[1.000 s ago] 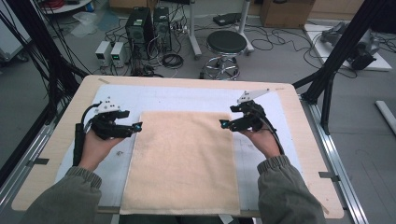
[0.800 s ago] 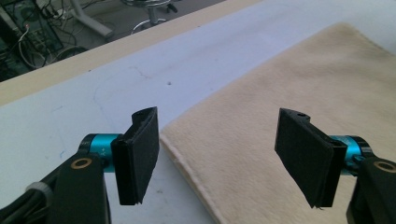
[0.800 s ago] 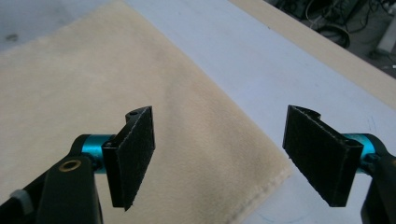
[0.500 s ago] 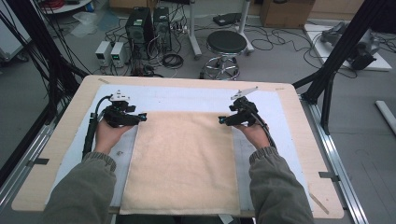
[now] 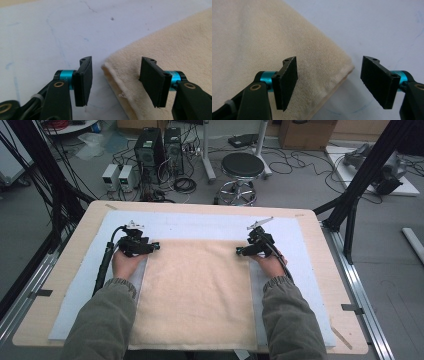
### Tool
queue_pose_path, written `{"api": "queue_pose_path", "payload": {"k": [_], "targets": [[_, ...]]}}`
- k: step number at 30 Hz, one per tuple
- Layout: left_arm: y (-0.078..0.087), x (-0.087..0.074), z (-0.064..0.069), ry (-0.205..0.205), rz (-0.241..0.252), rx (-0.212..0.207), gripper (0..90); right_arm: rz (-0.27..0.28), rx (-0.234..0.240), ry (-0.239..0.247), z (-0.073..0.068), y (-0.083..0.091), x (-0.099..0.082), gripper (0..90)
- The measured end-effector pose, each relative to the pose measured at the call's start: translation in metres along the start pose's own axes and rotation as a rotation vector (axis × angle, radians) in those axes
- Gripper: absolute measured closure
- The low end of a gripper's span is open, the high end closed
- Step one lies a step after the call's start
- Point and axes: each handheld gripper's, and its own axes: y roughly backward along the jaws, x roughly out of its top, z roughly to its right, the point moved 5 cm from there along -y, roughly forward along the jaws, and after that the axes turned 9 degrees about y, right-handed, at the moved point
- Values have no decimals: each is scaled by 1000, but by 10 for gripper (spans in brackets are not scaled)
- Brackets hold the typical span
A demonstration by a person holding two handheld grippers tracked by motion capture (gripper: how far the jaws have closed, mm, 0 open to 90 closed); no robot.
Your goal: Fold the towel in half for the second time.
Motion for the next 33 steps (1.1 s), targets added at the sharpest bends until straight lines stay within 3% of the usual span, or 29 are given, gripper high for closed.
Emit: {"api": "queue_pose_path", "payload": {"k": [1, 3, 4, 9, 11, 13, 17, 23, 29, 33], "targets": [[-3, -3, 0, 0, -22, -2, 486, -1, 17, -11, -1, -3, -1, 362], [-3, -3, 0, 19, -11, 3, 511, 17, 13, -29, -2, -4, -3, 387], [-2, -2, -1, 20, -14, 8, 529, 22, 15, -37, -2, -3, -3, 433], [-2, -3, 5, 34, -25, -45, 760, 39, 79, -34, -8, -2, -2, 708], [-1, -3, 5, 34, -29, -52, 796, 36, 99, -25, -10, -2, -1, 770], [2, -3, 5, 23, -29, -56, 817, 37, 103, -1, -11, -1, 0, 790], [11, 1, 6, 22, 9, -80, 823, 52, 119, 1, -12, 8, 1, 797], [36, 6, 11, -5, 65, -113, 824, 129, 133, 46, -19, 32, 12, 800], [67, 4, 17, -49, 110, -150, 824, 184, 149, 85, -29, 62, 20, 801], [84, 1, 24, -94, 123, -164, 824, 191, 168, 112, -42, 80, 21, 801]]}}
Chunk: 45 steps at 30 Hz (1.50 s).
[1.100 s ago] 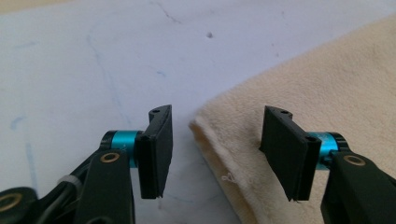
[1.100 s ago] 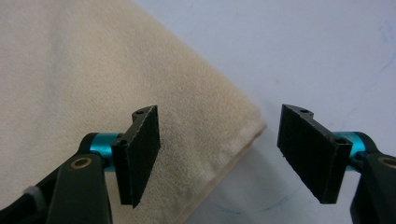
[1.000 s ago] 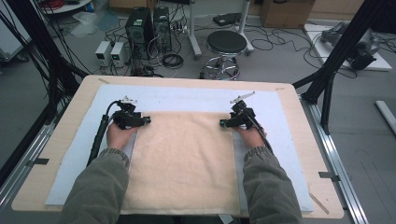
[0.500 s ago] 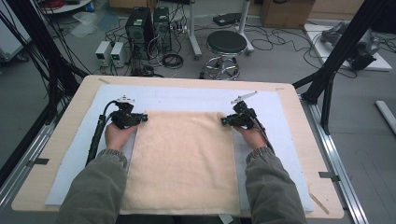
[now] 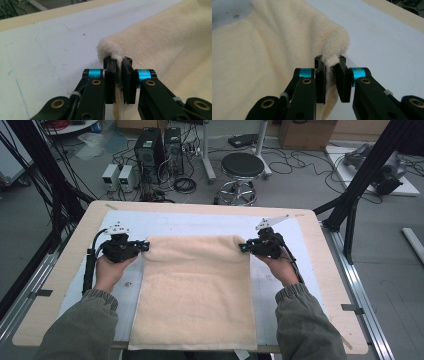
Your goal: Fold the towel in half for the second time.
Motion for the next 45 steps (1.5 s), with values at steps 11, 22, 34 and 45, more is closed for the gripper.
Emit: {"api": "queue_pose_path", "payload": {"k": [11, 22, 34, 45], "targets": [[51, -32, 40, -88, 51, -58, 823, -6, 70, 95, -60, 36, -10, 801], [109, -92, 84, -154, 43, -126, 824, 12, 126, 149, -119, 61, -40, 801], [137, -120, 90, -153, 2, -200, 607, 94, 203, 128, -143, 87, -63, 545], [70, -88, 59, -119, -34, -121, 463, -37, 67, 86, -91, 27, -60, 408]]}}
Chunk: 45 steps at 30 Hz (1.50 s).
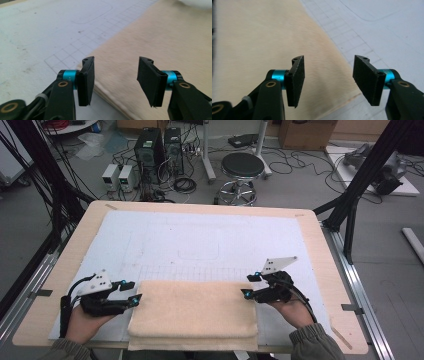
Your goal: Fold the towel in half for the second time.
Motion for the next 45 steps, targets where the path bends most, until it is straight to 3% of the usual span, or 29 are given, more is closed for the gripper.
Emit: {"api": "queue_pose_path", "payload": {"k": [3, 7, 10, 12, 14, 17, 20, 22, 26, 30, 35, 40, 45], "targets": [[-16, 2, -11, 25, -30, 9, 425, -32, 8, -36, 10, -12, -5, 392], [-31, 4, -20, 21, -63, 26, 405, -82, 19, -55, 18, -24, -13, 369], [-40, -2, -27, 54, -111, 16, 381, -94, 51, -77, 19, -29, -17, 380], [-43, -7, -29, 73, -141, 1, 386, -93, 89, -93, 19, -32, -20, 433], [-44, -10, -28, 90, -159, -38, 454, -88, 112, -97, 18, -34, -23, 487], [-44, -11, -28, 111, -164, -50, 517, -80, 134, -98, 16, -35, -23, 581], [-42, -10, -26, 89, -159, -63, 639, -78, 137, -66, 14, -34, -21, 712], [-42, -10, -23, 68, -157, -58, 721, -83, 133, -48, 11, -33, -19, 754], [-41, -5, -23, 56, -139, -13, 769, -83, 93, -9, 11, -31, -16, 785], [-40, 15, -30, 39, -96, 60, 786, -83, 50, -9, 21, -29, -6, 794], [-50, 54, -50, 48, -26, 161, 790, -55, -40, -12, 54, -29, 23, 796], [-65, 89, -73, 52, 4, 224, 790, -45, -126, -41, 96, -35, 45, 795], [-77, 113, -94, 105, 36, 268, 779, -34, -176, -64, 125, -38, 59, 784]]}}
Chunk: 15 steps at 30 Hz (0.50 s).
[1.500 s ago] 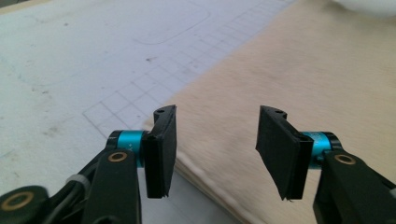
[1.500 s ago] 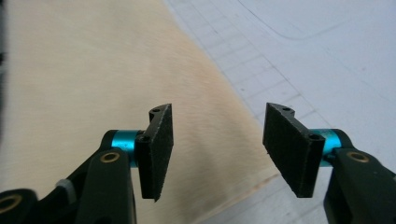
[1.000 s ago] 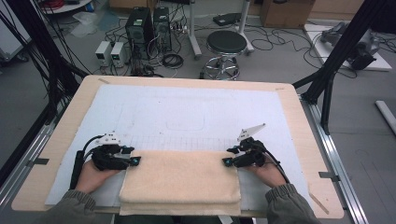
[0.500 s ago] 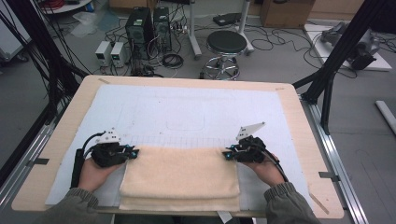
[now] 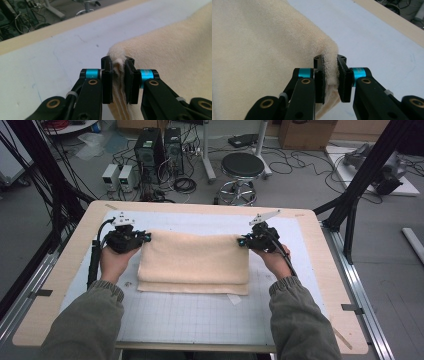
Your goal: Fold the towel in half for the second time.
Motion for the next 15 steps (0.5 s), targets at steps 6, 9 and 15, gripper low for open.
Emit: {"api": "queue_pose_path", "payload": {"k": [6, 9, 15], "targets": [[-2, -13, -6, 3, -30, 54, 566, -30, -7, -60, 9, -8, -15, 498], [6, -21, -5, 6, -61, 3, 530, -18, 9, -57, 4, -1, -20, 452], [30, -47, 11, -44, -19, -82, 502, 34, 32, -31, -21, 18, -20, 401]]}}
